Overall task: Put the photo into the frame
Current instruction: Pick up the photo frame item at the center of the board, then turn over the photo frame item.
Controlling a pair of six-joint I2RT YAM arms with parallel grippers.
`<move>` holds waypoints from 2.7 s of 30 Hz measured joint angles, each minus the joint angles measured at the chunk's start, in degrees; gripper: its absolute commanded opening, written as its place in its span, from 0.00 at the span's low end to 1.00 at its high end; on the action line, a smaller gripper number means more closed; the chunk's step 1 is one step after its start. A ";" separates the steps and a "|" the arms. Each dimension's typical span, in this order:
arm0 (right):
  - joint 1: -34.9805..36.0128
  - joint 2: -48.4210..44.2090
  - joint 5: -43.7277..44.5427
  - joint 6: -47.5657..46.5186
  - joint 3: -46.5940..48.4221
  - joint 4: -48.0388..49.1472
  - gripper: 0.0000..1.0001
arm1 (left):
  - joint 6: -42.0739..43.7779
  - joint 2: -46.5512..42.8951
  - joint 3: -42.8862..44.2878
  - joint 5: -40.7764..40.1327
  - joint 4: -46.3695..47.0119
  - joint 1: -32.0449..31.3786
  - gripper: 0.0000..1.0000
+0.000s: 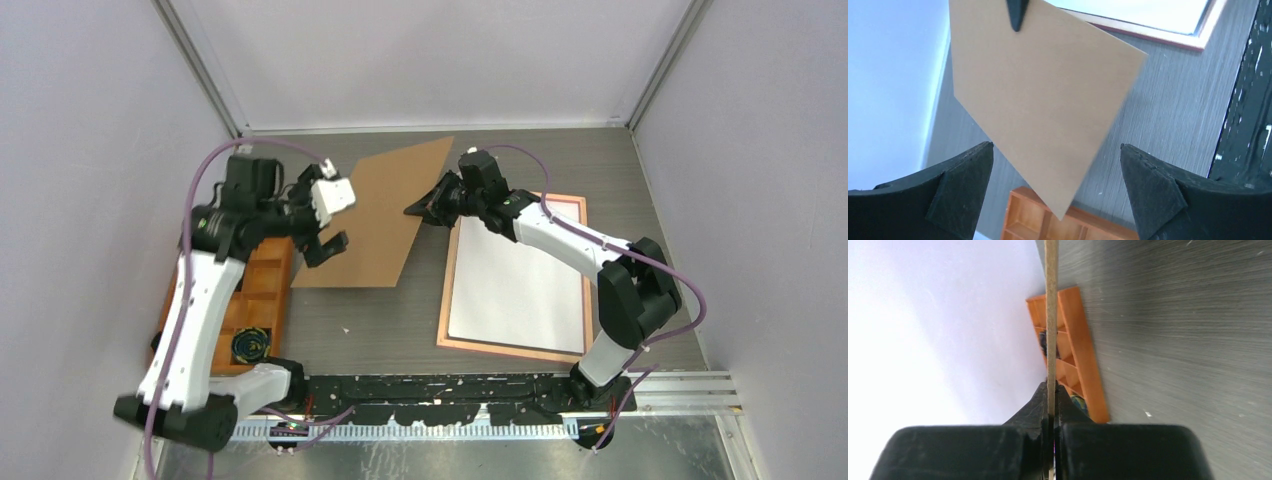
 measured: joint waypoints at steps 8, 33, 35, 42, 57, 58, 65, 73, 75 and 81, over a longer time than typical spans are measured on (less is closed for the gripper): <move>-0.09 -4.98 0.17 11.69 -6.29 7.17 0.01 | 13.90 -9.44 -7.06 1.14 -5.35 -0.74 0.96; 0.87 -13.99 2.54 21.16 -11.78 11.26 0.13 | 26.77 -18.10 -27.39 -1.55 30.27 -1.92 0.01; 0.74 -14.23 2.58 21.88 -11.93 11.37 0.32 | 26.32 -17.94 -27.50 -2.23 32.00 -2.08 0.01; 0.74 -21.64 -3.17 9.03 -10.05 5.70 0.83 | 20.79 -14.16 -26.25 -3.56 34.95 -2.38 0.01; -1.97 -39.91 -5.22 -58.10 5.07 -28.57 1.00 | 14.23 -3.23 5.97 6.75 5.92 -2.38 0.00; -1.97 -40.68 -5.62 -61.59 4.66 -29.42 1.00 | 14.19 -2.93 7.28 7.67 3.91 -2.38 0.00; -1.38 -39.30 -11.74 -77.24 5.46 -30.93 0.97 | 15.06 0.17 14.12 11.72 -10.03 -2.38 0.00; 4.87 -35.15 -13.81 -83.41 5.75 -30.93 0.90 | 16.98 0.92 14.32 11.82 -16.06 -2.40 0.00; 6.40 -34.38 -13.84 -84.24 5.75 -30.86 0.89 | 17.40 1.07 14.60 11.80 -16.33 -2.38 0.00; 8.74 -32.09 -13.90 -85.70 5.73 -30.40 0.86 | 17.86 1.36 14.93 11.76 -16.76 -2.38 0.00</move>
